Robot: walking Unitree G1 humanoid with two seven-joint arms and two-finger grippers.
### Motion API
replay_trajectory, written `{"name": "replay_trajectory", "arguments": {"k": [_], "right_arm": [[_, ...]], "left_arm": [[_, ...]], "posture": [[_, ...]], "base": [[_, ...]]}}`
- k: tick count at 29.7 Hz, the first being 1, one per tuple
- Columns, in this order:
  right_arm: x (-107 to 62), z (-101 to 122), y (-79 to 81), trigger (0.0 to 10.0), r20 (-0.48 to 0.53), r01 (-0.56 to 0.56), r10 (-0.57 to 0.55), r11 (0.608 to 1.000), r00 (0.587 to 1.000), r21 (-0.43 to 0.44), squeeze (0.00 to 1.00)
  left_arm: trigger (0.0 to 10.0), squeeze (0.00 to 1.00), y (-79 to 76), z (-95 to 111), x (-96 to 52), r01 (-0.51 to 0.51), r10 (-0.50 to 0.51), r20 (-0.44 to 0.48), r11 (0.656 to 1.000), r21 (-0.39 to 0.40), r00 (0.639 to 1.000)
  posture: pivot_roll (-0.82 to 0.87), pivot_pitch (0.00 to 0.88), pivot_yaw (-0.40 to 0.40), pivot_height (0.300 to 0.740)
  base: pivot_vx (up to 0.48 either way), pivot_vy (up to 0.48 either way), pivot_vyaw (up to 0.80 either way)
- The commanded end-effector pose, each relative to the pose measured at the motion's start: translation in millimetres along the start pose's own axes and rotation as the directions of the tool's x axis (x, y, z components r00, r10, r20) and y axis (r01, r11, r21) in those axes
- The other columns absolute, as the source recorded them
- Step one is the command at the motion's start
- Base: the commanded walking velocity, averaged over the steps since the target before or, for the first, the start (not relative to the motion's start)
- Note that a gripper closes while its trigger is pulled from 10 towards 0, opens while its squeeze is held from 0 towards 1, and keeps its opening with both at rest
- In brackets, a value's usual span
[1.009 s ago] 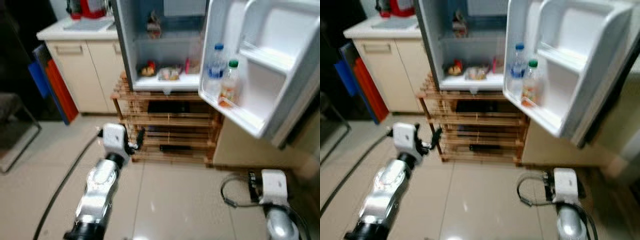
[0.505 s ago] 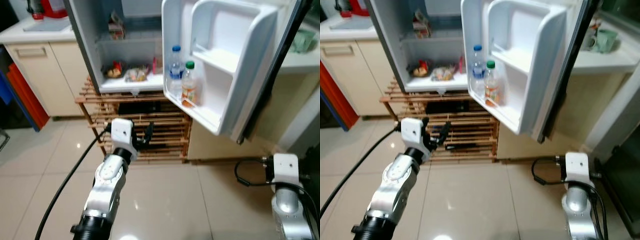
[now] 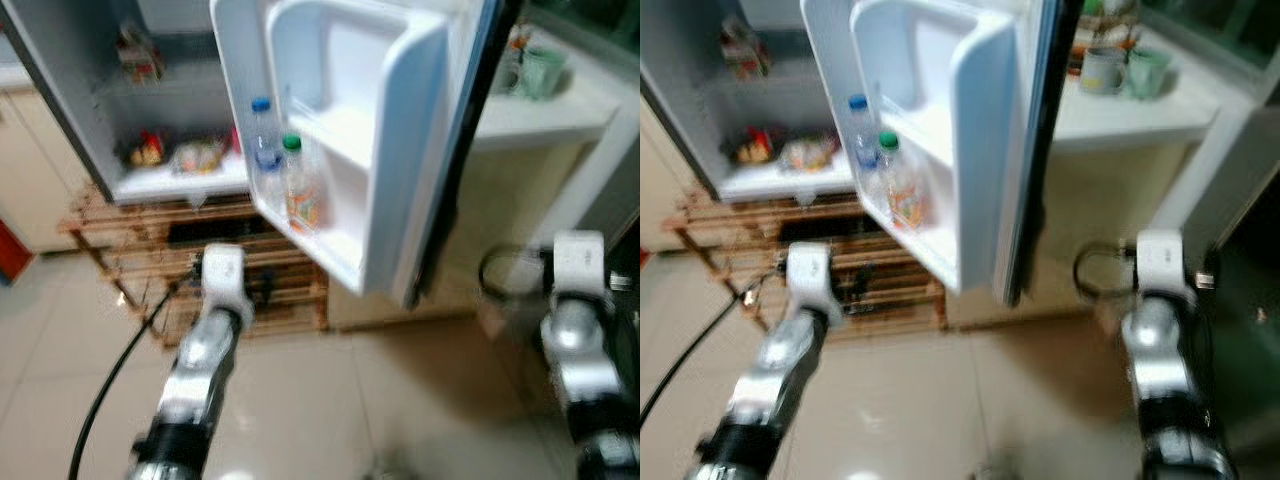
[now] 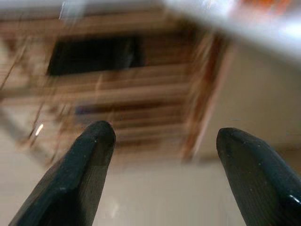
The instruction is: Restocking fridge
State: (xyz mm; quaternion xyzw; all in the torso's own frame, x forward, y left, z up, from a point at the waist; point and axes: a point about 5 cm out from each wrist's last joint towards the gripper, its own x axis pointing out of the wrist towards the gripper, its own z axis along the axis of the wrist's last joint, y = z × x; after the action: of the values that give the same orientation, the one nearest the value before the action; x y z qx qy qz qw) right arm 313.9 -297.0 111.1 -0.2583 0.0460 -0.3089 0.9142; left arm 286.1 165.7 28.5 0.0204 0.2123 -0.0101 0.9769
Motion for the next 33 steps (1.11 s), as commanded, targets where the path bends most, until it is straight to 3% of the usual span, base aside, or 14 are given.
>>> {"name": "replay_trajectory", "arguments": {"k": [1, 3, 9, 15, 17, 20, 21, 23, 24, 25, 26, 28, 30, 33], "right_arm": [[0.2, -0.9, 8.6, 10.0, -0.03, -0.022, 0.022, 1.0, 0.999, 0.016, 0.0], [11.2, 25.4, 21.5, 10.0, -0.008, -0.075, 0.076, 0.991, 0.997, 0.108, 0.0], [10.5, 56.0, 44.6, 10.0, 0.05, -0.234, 0.229, 0.933, 0.972, 0.273, 0.0], [-20.0, 94.6, 77.3, 10.0, 0.253, -0.562, 0.504, 0.768, 0.826, 0.308, 0.0], [-45.8, 115.9, 84.6, 10.0, 0.376, -0.721, 0.624, 0.655, 0.685, 0.226, 0.0], [-68.3, 134.6, 83.4, 10.0, 0.449, -0.816, 0.692, 0.547, 0.566, 0.185, 0.0], [-68.3, 134.6, 83.4, 10.0, 0.449, -0.816, 0.692, 0.547, 0.566, 0.185, 0.0], [-105.9, 166.5, 73.8, 10.0, 0.557, -0.94, 0.764, 0.325, 0.326, 0.104, 0.0], [-105.9, 166.5, 73.8, 10.0, 0.557, -0.94, 0.764, 0.325, 0.326, 0.104, 0.0], [-132.6, 187.8, 58.5, 10.0, 0.633, -0.989, 0.759, 0.122, 0.15, 0.088, 0.0], [-140.2, 193.4, 51.1, 10.0, 0.657, -0.995, 0.747, 0.055, 0.096, 0.082, 0.0], [-136.3, 193.4, 44.1, 10.0, 0.67, -0.992, 0.734, 0.032, 0.109, 0.126, 0.0], [-121.4, 182.9, 46.5, 10.0, 0.642, -0.976, 0.742, 0.079, 0.193, 0.203, 0.0], [-90.0, 149.2, 56.8, 10.0, 0.493, -0.906, 0.768, 0.273, 0.408, 0.323, 0.0]], "left_arm": [[10.0, 0.0, -1.0, -8.7, 1.4, 0.007, -0.004, -0.072, 0.999, 0.041, 0.997], [10.0, 0.0, -5.5, -39.2, -1.2, 0.082, -0.051, -0.269, 0.991, 0.104, 0.962], [10.0, 0.0, 1.5, -78.0, -10.8, 0.126, -0.064, -0.446, 0.986, 0.111, 0.893], [10.0, 0.0, 27.6, -114.1, -29.4, 0.121, 0.004, -0.575, 0.976, 0.18, 0.818], [10.0, 0.0, 37.9, -137.8, -47.8, 0.194, 0.013, -0.639, 0.948, 0.253, 0.769], [10.0, 0.0, 52.9, -165.8, -74.0, 0.231, 0.055, -0.724, 0.929, 0.29, 0.688], [10.0, 0.0, 52.9, -165.8, -74.0, 0.231, 0.055, -0.724, 0.929, 0.29, 0.688], [10.0, 0.0, 65.6, -189.8, -102.3, 0.232, 0.073, -0.802, 0.938, 0.258, 0.593], [10.0, 0.0, 65.6, -189.8, -102.3, 0.232, 0.073, -0.802, 0.938, 0.258, 0.593], [10.0, 0.0, 68.1, -196.7, -111.1, 0.257, 0.074, -0.819, 0.93, 0.263, 0.569], [10.0, 0.0, 67.0, -198.8, -113.5, 0.269, 0.064, -0.825, 0.929, 0.255, 0.561], [10.0, 0.0, 62.6, -199.3, -112.5, 0.278, 0.044, -0.826, 0.93, 0.239, 0.562], [10.0, 0.0, 58.4, -195.5, -106.3, 0.269, 0.032, -0.813, 0.935, 0.229, 0.582], [10.0, 0.0, 50.3, -176.7, -82.4, 0.241, 0.016, -0.743, 0.941, 0.237, 0.669]], "posture": [[-0.2, 0.0, 0.025, 0.74], [-0.19, 0.0, 0.019, 0.74], [-0.18, 0.0, 0.009, 0.74], [-0.19, 0.0, 0.032, 0.74], [-0.2, 0.0, 0.039, 0.74], [-0.21, 0.0, 0.047, 0.74], [-0.21, 0.0, 0.047, 0.74], [-0.22, 0.0, 0.057, 0.74], [-0.22, 0.0, 0.057, 0.74], [-0.23, 0.0, 0.061, 0.74], [-0.23, 0.0, 0.061, 0.74], [-0.23, 0.0, 0.061, 0.74], [-0.23, 0.0, 0.062, 0.74], [-0.23, 0.0, 0.061, 0.74]], "base": [[0.0, 0.0, 0.0], [0.0, 0.0, 0.0], [0.0, 0.0, 0.0], [0.0, 0.0, 0.0], [0.0, 0.0, 0.0], [0.0, 0.0, 0.0], [0.0, 0.0, 0.0], [0.0, 0.0, 0.0], [0.0, 0.0, 0.0], [0.0, 0.0, 0.0], [0.0, 0.0, 0.0], [0.0, 0.0, 0.0], [0.0, 0.0, 0.0], [0.0, 0.0, 0.0]]}}
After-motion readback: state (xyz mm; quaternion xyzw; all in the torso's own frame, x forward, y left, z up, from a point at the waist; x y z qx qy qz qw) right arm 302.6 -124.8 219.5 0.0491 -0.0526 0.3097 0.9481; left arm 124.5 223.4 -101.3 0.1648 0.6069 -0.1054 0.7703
